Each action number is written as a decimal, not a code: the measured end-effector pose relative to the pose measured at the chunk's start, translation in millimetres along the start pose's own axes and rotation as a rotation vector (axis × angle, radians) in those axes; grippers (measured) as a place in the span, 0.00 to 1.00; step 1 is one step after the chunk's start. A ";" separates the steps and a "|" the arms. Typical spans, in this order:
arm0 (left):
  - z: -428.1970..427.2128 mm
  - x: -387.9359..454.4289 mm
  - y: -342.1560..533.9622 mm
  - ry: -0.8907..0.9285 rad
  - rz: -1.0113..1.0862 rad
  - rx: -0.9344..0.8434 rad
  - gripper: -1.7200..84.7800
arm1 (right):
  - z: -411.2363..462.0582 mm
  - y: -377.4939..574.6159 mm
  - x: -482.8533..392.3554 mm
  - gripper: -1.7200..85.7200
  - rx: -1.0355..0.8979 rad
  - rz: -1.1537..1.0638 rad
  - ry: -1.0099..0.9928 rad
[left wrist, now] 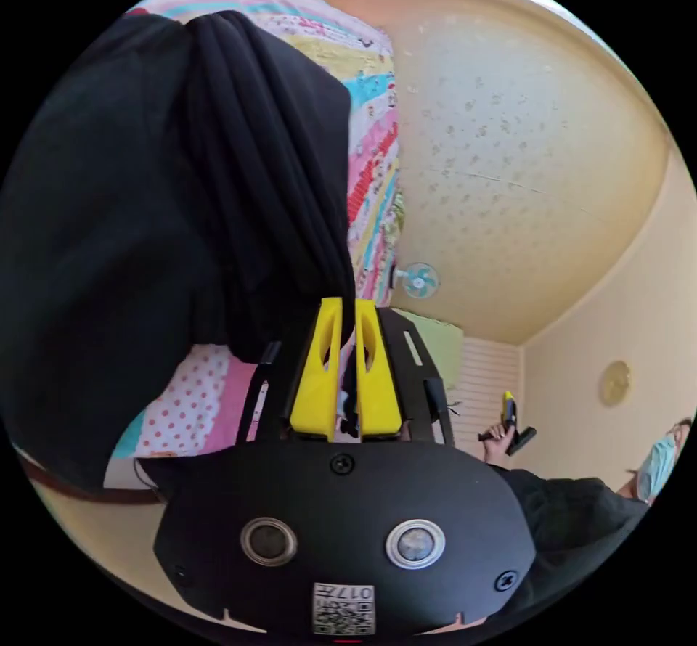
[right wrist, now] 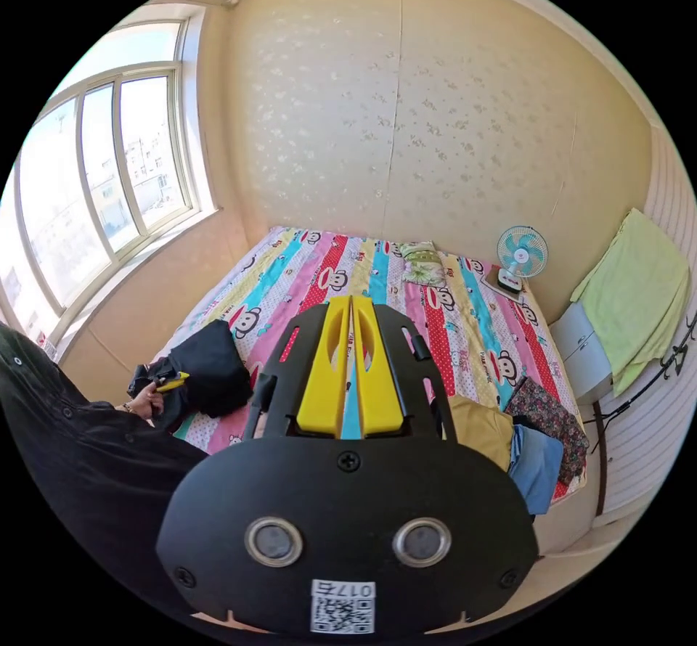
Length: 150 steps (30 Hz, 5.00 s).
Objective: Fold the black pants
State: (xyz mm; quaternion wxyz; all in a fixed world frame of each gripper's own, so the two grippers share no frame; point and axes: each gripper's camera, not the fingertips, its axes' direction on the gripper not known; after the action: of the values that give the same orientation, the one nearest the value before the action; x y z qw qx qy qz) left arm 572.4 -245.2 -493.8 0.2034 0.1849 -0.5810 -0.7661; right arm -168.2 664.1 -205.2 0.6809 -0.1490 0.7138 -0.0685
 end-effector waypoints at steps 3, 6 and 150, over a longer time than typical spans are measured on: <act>27.6 66.0 -4.7 -0.041 0.176 -0.100 0.07 | 14.5 3.2 -20.3 0.02 0.011 -0.036 -0.024; 80.9 149.2 -9.4 -0.064 0.388 -0.229 0.06 | 21.6 4.4 -27.7 0.02 0.066 -0.029 -0.095; 252.1 -239.6 209.8 -0.344 -0.263 -0.109 0.10 | 282.4 -174.0 514.2 0.07 -1.164 0.785 -0.933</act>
State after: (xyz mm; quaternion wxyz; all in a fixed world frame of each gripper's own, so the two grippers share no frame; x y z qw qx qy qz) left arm 665.0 35.6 -215.3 0.0091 0.1145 -0.5357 -0.8366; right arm 118.3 371.8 -660.1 0.6950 -0.2304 0.2809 0.6205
